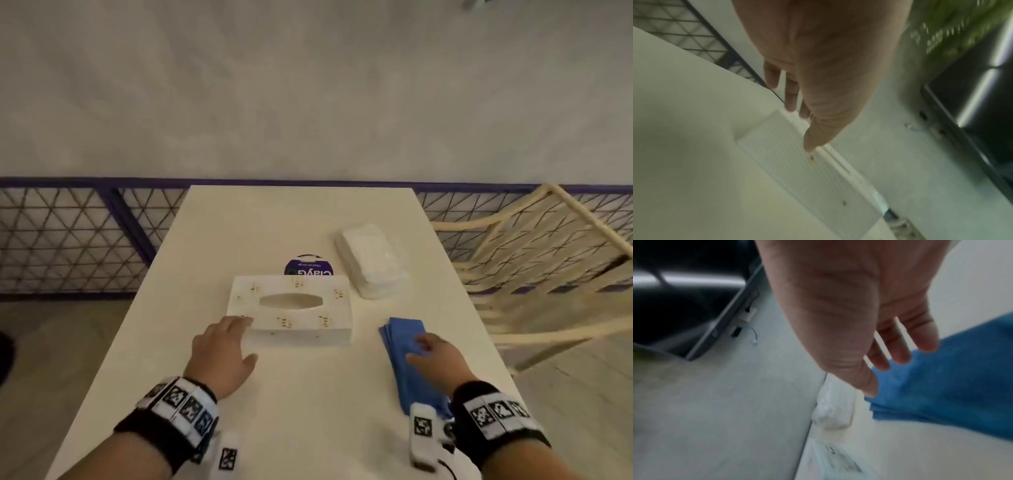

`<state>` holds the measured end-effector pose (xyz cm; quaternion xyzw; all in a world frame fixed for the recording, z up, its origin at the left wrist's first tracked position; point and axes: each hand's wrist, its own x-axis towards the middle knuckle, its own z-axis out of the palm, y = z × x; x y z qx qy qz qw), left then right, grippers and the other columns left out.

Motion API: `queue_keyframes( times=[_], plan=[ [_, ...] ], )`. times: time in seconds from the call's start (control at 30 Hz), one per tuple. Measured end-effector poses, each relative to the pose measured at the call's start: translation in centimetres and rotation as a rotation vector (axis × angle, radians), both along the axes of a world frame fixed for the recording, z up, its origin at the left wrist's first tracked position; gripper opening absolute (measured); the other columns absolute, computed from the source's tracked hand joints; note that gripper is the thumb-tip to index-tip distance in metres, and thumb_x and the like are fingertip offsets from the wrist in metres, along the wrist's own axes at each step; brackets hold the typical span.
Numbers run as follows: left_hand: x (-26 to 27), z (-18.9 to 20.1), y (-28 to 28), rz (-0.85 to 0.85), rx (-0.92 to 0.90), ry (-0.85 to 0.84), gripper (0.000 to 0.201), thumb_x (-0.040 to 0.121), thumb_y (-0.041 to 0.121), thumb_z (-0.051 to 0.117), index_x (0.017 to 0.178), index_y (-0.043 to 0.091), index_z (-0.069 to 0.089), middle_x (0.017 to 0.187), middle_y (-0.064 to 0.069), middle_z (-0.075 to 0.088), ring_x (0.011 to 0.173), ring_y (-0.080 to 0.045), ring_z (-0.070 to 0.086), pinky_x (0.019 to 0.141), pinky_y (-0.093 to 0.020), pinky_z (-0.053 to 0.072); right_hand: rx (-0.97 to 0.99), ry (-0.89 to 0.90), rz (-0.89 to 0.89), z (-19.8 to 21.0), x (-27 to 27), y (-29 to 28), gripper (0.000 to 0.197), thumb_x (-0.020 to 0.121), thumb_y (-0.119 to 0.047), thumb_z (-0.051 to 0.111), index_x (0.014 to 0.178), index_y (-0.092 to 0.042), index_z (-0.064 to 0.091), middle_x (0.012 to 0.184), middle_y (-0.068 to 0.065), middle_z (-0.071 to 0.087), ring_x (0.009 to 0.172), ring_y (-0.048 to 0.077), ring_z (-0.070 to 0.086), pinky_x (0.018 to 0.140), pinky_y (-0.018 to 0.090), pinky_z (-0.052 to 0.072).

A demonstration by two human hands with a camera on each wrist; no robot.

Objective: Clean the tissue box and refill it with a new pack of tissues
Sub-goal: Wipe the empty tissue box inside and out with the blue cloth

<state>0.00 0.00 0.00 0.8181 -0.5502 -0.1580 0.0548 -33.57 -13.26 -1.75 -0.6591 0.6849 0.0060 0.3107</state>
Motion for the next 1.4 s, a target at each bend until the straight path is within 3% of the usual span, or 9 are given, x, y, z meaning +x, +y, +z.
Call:
queue_keyframes(
  times=[0.13, 0.3, 0.6, 0.73, 0.87, 0.97, 1.07, 1.2, 1.4],
  plan=[
    [-1.4, -0.5, -3.6, -0.153, 0.003, -0.171, 0.08, 0.082, 0.028, 0.058, 0.149, 0.026, 0.015, 0.155, 0.008, 0.016, 0.138, -0.017, 0.021, 0.103, -0.039, 0.022, -0.021, 0.181, 0.117, -1.5, 2.3, -2.1, 0.072, 0.081, -0.019, 0.054, 0.146, -0.028, 0.025, 0.149, 0.005, 0.031, 0.13, 0.03, 0.04, 0.101, 0.035, 0.036],
    [-1.6, -1.5, -5.5, -0.194, 0.081, -0.28, 0.075, 0.079, 0.007, 0.048, 0.147, 0.023, 0.02, 0.149, 0.004, 0.028, 0.138, -0.018, 0.02, 0.105, -0.044, 0.019, 0.163, 0.343, 0.218, -3.1, 3.1, -1.8, 0.077, 0.086, -0.014, 0.048, 0.149, -0.033, 0.01, 0.159, -0.002, 0.003, 0.139, 0.038, 0.017, 0.109, 0.046, 0.036],
    [-4.2, -2.0, -5.7, -0.299, 0.023, -0.245, 0.06, 0.086, 0.01, 0.043, 0.143, 0.025, 0.03, 0.141, 0.006, 0.042, 0.13, -0.017, 0.035, 0.104, -0.044, 0.018, -0.029, 0.289, 0.239, -4.1, 4.1, 1.5, 0.051, 0.086, -0.005, 0.044, 0.134, -0.022, 0.046, 0.136, 0.008, 0.043, 0.118, 0.033, 0.042, 0.097, 0.035, 0.041],
    [-4.5, -2.2, -5.9, -0.326, 0.024, -0.239, 0.069, 0.082, 0.007, 0.047, 0.145, 0.025, 0.026, 0.141, 0.005, 0.043, 0.129, -0.017, 0.037, 0.104, -0.043, 0.021, 0.083, 0.195, 0.293, -1.4, 5.8, 2.7, 0.035, 0.082, -0.017, 0.057, 0.117, -0.018, 0.064, 0.117, 0.008, 0.064, 0.106, 0.029, 0.061, 0.089, 0.029, 0.049],
    [-3.4, -2.6, -5.8, -0.311, -0.006, -0.151, 0.086, 0.077, 0.007, 0.056, 0.147, 0.028, 0.012, 0.134, 0.004, 0.052, 0.12, -0.018, 0.047, 0.101, -0.038, 0.021, -0.278, 0.049, 0.448, 4.1, 8.2, 4.3, 0.041, 0.074, -0.011, 0.065, 0.113, -0.027, 0.067, 0.107, 0.006, 0.062, 0.093, 0.031, 0.061, 0.078, 0.024, 0.043],
    [-2.8, -2.4, -5.9, -0.286, -0.032, -0.064, 0.097, 0.075, 0.017, 0.066, 0.149, 0.027, 0.003, 0.137, 0.001, 0.048, 0.119, -0.02, 0.048, 0.104, -0.034, 0.02, -0.474, -0.18, 0.449, 5.8, 11.7, 4.8, 0.046, 0.079, -0.006, 0.057, 0.122, -0.02, 0.062, 0.109, 0.011, 0.052, 0.095, 0.032, 0.048, 0.081, 0.027, 0.034],
    [-2.4, -2.3, -5.8, -0.278, -0.089, -0.04, 0.109, 0.07, 0.025, 0.072, 0.151, 0.02, -0.002, 0.138, -0.005, 0.036, 0.124, -0.02, 0.043, 0.105, -0.033, 0.022, -0.466, -0.158, 0.545, 3.0, 15.6, 4.6, 0.04, 0.082, -0.014, 0.056, 0.121, -0.02, 0.062, 0.112, 0.01, 0.052, 0.098, 0.033, 0.046, 0.087, 0.036, 0.039],
    [-2.5, -2.6, -5.8, -0.253, -0.117, -0.037, 0.103, 0.071, 0.021, 0.065, 0.151, 0.016, -0.001, 0.131, -0.01, 0.039, 0.116, -0.026, 0.046, 0.103, -0.032, 0.025, -0.491, -0.002, 0.732, -1.4, 17.2, 5.7, 0.039, 0.079, -0.025, 0.059, 0.117, -0.022, 0.066, 0.116, 0.004, 0.065, 0.098, 0.034, 0.057, 0.08, 0.041, 0.046],
    [-2.6, -2.1, -6.4, -0.332, 0.003, -0.137, 0.108, 0.068, 0.022, 0.075, 0.15, 0.017, 0.005, 0.135, -0.007, 0.035, 0.114, -0.029, 0.046, 0.105, -0.032, 0.027, -0.668, 0.009, 0.723, -3.6, 10.2, 2.5, 0.03, 0.074, -0.029, 0.067, 0.103, -0.023, 0.074, 0.104, 0.001, 0.074, 0.082, 0.027, 0.068, 0.08, 0.038, 0.051]
  ],
)
